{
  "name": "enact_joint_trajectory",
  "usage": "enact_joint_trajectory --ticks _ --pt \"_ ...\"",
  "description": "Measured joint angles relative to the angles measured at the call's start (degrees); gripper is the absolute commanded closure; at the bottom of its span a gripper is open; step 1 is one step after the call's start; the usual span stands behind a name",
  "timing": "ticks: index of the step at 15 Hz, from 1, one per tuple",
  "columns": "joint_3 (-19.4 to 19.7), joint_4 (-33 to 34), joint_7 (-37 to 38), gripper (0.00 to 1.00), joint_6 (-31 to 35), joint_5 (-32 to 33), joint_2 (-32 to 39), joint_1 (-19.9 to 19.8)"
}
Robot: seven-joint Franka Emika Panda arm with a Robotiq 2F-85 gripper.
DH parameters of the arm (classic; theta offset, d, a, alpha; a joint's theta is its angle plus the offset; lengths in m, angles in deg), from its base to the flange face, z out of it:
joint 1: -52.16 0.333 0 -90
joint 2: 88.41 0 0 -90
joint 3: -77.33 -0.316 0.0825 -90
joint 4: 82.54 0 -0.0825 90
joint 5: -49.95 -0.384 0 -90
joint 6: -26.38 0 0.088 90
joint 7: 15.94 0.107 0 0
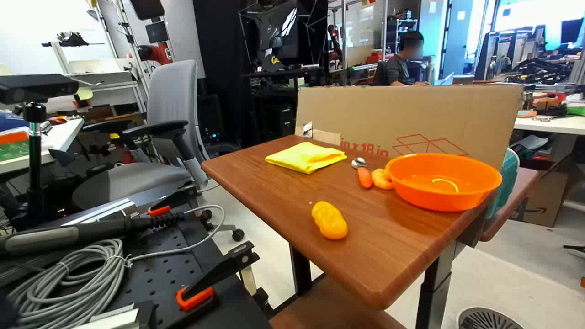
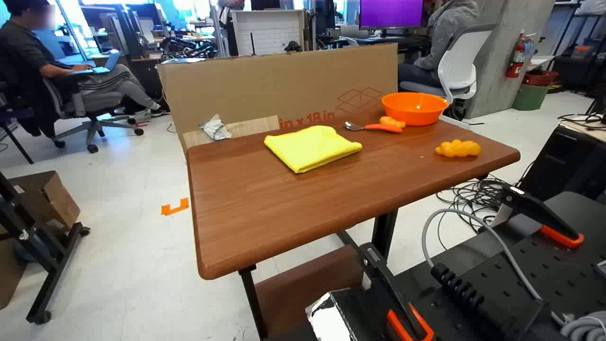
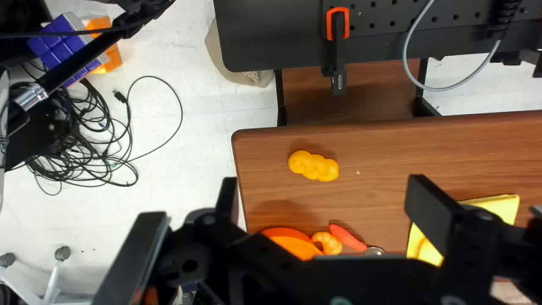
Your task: Put the closest orange object in the bowl
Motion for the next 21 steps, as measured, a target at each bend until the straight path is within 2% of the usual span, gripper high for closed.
enact_joint_trajectory --ticks 11,15,21 --pt "-0.39 -0.01 2.03 0.00 -0.04 -1.20 0.32 0.08" --pt "-1.95 0.20 8.48 0.00 -0.08 -7.60 2.72 1.03" --pt "-3.71 2.53 20.45 0.00 0.39 -19.59 10.30 2.61"
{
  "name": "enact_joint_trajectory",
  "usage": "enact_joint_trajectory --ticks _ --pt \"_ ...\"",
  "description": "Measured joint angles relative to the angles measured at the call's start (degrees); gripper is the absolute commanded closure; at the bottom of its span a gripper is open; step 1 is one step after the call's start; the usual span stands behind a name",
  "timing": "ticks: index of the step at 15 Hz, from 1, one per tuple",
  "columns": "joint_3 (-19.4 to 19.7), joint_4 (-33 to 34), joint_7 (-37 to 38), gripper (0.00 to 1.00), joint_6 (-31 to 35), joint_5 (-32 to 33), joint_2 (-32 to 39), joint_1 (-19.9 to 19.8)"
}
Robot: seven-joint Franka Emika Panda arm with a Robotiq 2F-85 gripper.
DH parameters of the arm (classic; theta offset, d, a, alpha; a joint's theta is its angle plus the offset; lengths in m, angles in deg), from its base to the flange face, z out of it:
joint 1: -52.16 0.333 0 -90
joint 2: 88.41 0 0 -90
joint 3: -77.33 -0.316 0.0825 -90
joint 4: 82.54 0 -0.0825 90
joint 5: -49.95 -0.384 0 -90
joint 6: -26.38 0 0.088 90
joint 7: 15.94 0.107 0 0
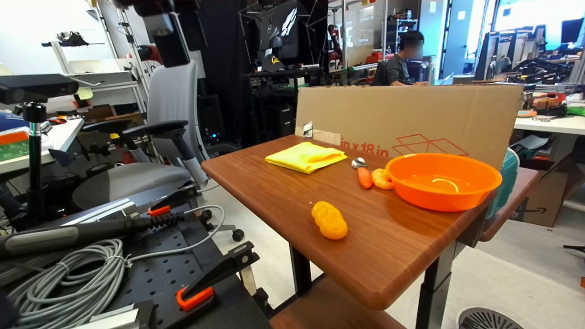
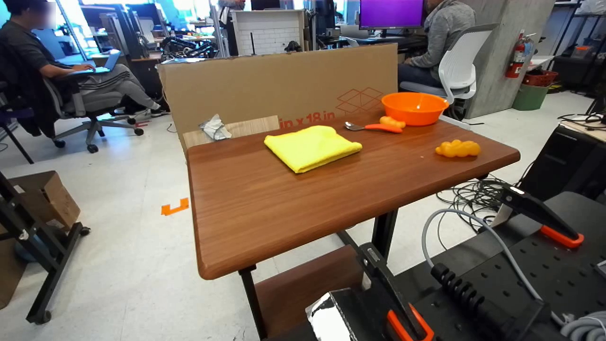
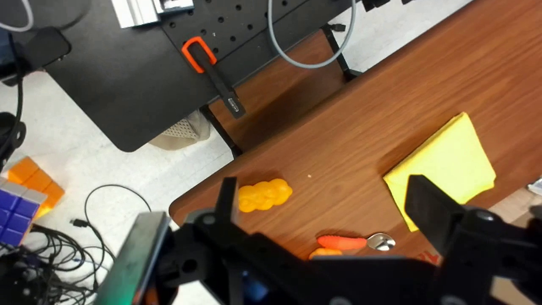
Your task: Put the closest orange object in the bowl
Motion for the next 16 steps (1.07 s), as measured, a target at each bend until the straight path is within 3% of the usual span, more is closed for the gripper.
enact_joint_trajectory --ticks 4,9,13,16 --pt "-0.25 2.22 7.38 0.00 4.33 -5.39 4.69 -0.05" --pt "-2.18 4.24 17.32 0.00 16.11 -6.28 11.12 -1.56" --pt "-6.18 5.28 27.18 0.00 24.15 -2.42 17.56 -5.13" --pt "-8.18 6.75 35.73 0.00 25.01 3.73 22.85 -7.47"
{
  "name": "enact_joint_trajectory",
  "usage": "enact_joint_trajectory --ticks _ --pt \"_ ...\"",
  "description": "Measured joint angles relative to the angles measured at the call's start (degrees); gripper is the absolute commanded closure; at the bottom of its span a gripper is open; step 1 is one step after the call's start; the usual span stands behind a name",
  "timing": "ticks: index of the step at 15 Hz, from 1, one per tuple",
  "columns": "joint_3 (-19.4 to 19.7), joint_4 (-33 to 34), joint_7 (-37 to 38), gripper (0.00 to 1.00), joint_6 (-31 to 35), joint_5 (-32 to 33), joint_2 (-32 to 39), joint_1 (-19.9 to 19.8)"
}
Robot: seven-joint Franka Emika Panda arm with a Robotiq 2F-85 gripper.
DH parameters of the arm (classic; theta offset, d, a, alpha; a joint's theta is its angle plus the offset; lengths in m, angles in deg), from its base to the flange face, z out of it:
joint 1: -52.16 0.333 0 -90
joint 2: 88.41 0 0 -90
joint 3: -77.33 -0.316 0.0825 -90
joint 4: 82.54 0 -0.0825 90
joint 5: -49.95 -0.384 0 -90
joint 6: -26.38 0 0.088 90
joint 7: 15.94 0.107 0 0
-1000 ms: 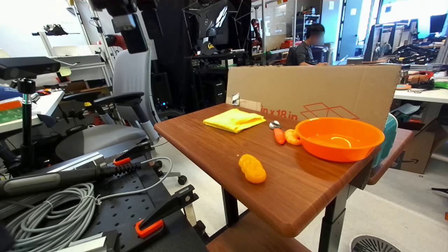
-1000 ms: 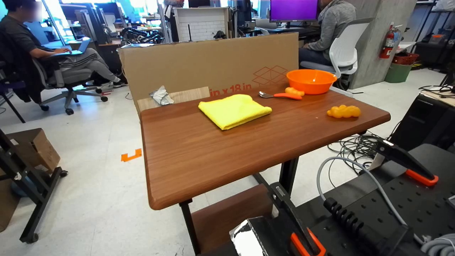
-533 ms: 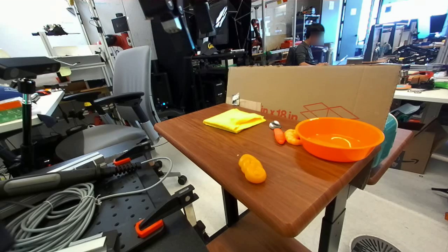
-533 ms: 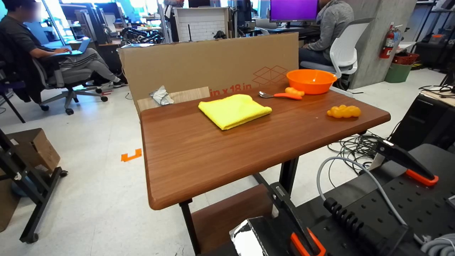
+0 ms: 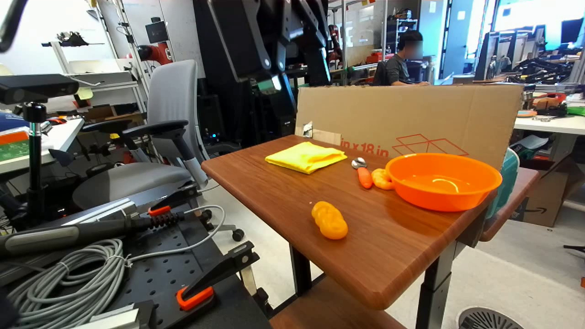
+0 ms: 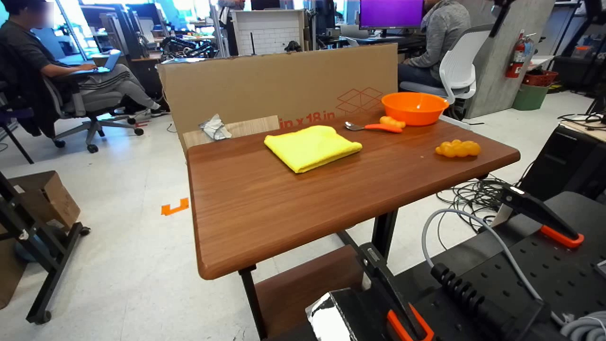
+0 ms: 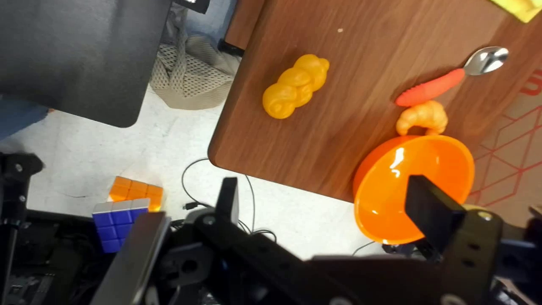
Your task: Put the closest orange object in the bowl
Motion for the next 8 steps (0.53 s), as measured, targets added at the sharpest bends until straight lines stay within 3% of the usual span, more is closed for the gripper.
enact_joint_trajectory --ticks 4,8 --pt "0.19 2.99 6.43 0.00 -0.16 2.79 7.40 0.37" --pt "1.74 7.12 6.54 0.00 -0.79 -1.43 14.18 2.66"
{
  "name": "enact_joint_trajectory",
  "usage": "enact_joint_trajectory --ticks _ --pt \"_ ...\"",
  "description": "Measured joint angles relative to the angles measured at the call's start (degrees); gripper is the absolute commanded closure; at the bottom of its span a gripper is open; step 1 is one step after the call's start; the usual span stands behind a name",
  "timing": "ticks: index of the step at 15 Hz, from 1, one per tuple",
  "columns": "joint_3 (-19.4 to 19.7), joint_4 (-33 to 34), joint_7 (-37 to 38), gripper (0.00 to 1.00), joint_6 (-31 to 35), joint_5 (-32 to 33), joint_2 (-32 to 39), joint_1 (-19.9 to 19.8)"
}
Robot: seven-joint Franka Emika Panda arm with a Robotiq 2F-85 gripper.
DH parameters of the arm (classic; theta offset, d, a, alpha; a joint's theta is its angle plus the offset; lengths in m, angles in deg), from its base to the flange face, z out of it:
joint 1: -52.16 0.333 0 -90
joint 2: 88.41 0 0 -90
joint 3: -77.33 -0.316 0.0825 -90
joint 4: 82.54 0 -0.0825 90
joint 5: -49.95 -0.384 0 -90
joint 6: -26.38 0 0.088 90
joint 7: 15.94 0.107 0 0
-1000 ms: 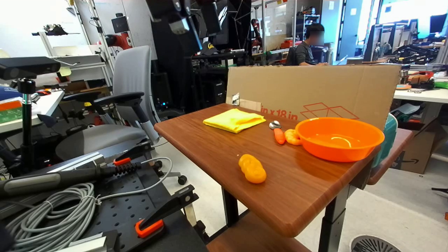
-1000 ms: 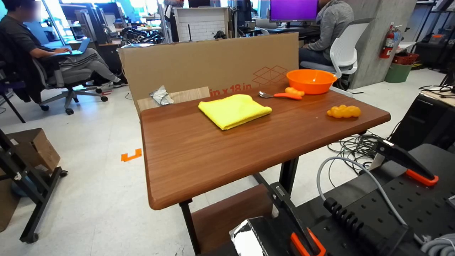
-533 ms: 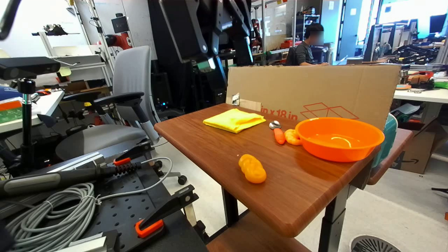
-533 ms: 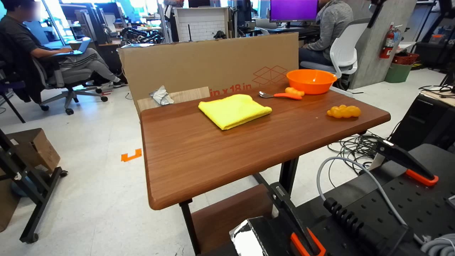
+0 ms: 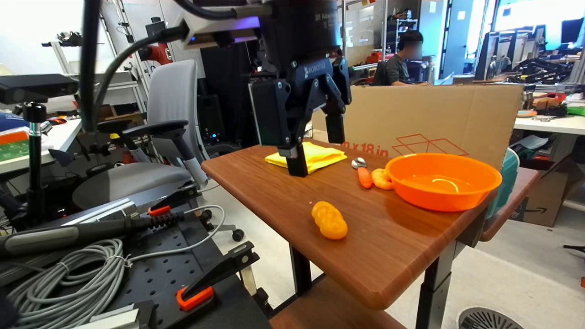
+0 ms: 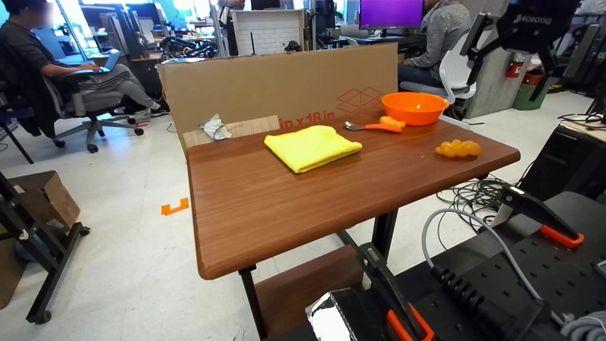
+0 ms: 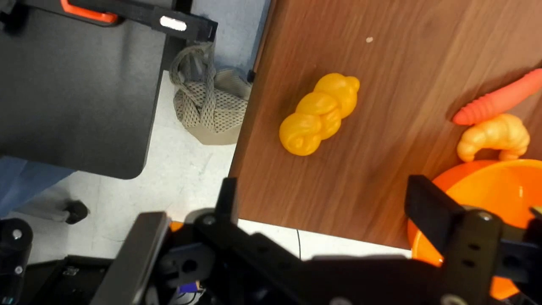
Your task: Put the closest orange object in the bowl
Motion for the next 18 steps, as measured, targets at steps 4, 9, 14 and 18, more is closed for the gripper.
enact_joint_trajectory --ticks 4,9,14,18 --pt "1.39 3.72 -1.62 0.00 -2.07 -6.00 5.06 1.38" --pt "2.63 7.55 -1.65 0.00 -3.27 -7.93 11.00 2.39" --pt "2.88 10.38 -1.61 0.00 -3.22 -8.89 16.54 3.61" --pt "2.97 12.09 -1.59 0.00 -3.18 -9.07 20.21 4.19"
